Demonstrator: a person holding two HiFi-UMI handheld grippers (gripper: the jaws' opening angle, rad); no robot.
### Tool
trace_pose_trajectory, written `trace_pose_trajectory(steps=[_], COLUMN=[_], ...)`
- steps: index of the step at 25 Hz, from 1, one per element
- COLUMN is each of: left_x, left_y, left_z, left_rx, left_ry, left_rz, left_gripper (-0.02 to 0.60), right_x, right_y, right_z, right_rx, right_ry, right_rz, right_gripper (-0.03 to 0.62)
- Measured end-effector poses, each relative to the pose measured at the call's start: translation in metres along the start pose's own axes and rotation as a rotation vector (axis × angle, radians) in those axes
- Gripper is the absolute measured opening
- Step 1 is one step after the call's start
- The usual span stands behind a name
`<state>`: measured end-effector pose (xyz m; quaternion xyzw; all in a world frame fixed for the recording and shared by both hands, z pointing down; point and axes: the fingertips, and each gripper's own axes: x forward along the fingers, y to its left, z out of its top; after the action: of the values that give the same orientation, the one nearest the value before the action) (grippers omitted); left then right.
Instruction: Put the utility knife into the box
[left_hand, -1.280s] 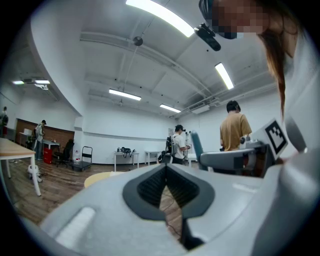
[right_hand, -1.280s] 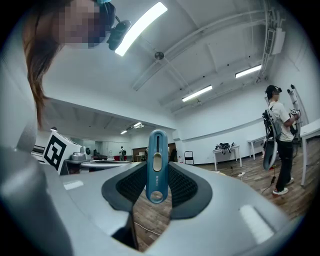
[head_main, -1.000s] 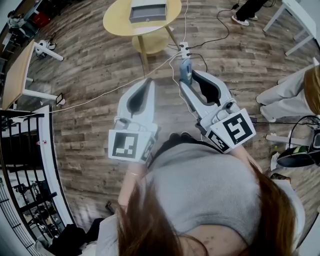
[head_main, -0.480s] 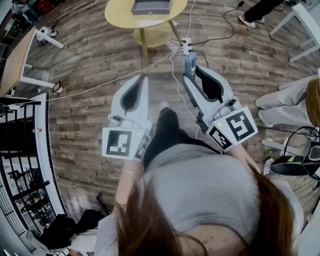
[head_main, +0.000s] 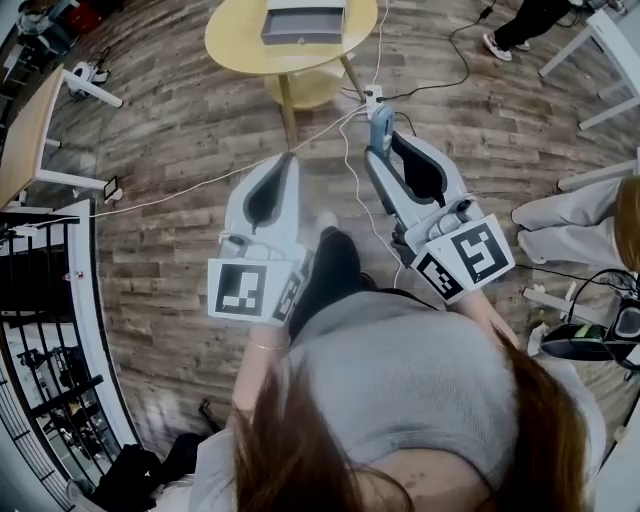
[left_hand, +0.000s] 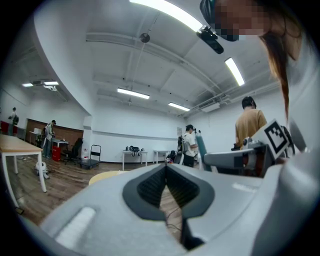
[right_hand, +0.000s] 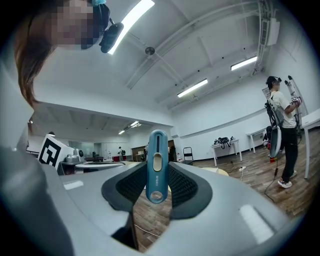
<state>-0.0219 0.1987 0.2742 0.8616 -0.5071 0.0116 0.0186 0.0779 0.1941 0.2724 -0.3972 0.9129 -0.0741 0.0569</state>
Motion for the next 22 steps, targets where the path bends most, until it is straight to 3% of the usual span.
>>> trace_pose_trajectory(steps=[22], left_x=[0.134], left_y=[0.136], left_z=[0.021], left_rx=[0.04], left_ry=[-0.018], left_rz=[-0.136], left_gripper=[-0.005], right_x=[0.169], right_y=[-0.07], right_z=[0.019], right_rx=[-0.032], right_ry=[-0.046], right_rz=[-0.117], right_gripper=[0.132])
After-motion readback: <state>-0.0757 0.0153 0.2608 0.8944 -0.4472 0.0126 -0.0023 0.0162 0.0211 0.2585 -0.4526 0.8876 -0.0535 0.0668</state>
